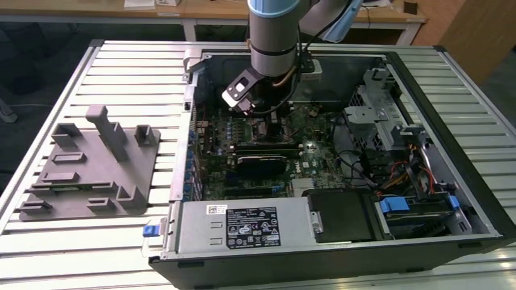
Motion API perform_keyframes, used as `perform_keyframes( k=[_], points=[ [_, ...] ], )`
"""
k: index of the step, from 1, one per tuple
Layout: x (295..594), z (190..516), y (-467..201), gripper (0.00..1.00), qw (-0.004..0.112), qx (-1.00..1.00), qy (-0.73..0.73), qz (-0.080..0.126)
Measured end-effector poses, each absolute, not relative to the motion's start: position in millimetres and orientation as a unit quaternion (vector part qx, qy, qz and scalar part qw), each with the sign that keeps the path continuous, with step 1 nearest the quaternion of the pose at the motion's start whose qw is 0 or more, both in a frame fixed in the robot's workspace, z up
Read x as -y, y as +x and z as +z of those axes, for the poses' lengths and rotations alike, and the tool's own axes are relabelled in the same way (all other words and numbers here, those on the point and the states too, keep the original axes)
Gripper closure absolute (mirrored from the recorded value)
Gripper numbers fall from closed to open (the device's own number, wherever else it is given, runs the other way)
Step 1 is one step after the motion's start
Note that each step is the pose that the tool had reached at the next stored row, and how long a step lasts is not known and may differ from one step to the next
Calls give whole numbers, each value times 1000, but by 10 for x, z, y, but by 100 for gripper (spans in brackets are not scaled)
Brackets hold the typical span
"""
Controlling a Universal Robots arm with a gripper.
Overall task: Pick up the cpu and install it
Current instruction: 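Place the cpu into insertion slot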
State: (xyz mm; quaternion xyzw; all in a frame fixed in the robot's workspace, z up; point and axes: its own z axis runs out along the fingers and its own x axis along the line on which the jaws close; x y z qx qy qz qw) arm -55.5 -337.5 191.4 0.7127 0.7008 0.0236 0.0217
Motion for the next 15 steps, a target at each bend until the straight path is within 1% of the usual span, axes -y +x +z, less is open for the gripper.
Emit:
perform_keyframes(
  k=[15],
  points=[
    [3374, 1899, -553, 45, 22, -701, 713, 24]
  ],
)
